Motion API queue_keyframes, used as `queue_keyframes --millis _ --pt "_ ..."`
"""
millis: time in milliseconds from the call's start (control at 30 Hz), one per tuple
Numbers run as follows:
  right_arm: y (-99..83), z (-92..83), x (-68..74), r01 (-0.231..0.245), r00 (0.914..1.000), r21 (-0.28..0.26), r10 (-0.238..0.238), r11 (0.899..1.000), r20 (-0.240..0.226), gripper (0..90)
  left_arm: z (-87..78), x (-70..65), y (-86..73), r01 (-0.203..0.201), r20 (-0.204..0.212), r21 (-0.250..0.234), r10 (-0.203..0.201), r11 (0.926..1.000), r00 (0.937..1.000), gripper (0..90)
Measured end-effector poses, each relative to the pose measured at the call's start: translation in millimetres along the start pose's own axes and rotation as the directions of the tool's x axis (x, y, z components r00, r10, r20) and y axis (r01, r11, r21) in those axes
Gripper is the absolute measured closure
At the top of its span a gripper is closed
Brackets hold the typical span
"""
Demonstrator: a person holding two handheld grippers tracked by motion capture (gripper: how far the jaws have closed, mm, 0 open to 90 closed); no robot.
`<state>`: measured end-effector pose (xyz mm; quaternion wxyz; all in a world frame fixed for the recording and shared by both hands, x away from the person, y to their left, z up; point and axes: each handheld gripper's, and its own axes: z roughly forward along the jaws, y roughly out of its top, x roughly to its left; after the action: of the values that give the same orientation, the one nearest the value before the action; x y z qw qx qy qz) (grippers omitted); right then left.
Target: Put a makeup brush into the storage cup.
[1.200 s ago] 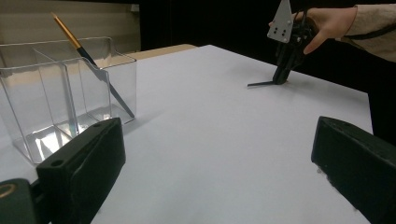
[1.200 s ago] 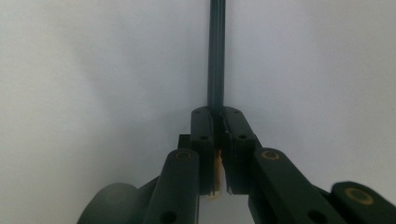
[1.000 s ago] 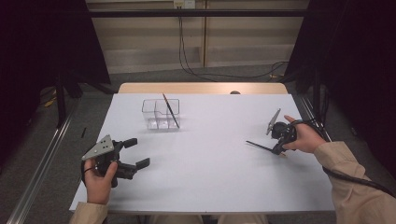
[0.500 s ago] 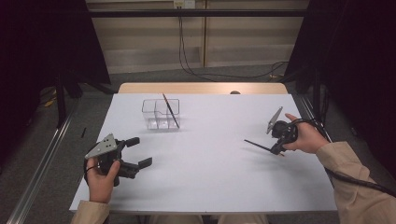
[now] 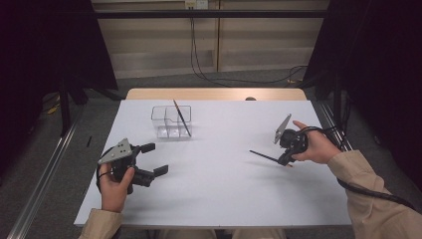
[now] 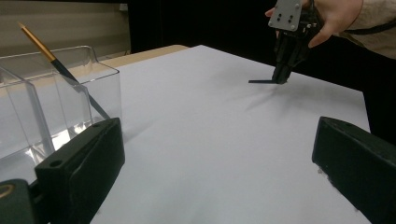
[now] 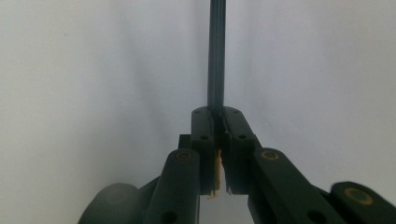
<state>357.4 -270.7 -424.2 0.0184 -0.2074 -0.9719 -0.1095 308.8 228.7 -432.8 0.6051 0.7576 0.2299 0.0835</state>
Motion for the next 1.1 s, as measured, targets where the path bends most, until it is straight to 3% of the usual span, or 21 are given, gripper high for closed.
queue_keyframes --millis 600,1100 --pt "28.8 -4.1 13.4 0.059 0.9982 -0.009 -0.06 0.998 -0.009 84.7 23.4 0.8 7.5 -0.011 0.043 0.001 0.011 0.9999 0.999 2.0" --pt "61.1 -5.4 24.7 0.117 0.9932 -0.005 -0.117 0.993 -0.005 84.6 23.9 -0.6 6.0 -0.018 0.051 0.008 0.018 0.9998 0.9986 2.1"
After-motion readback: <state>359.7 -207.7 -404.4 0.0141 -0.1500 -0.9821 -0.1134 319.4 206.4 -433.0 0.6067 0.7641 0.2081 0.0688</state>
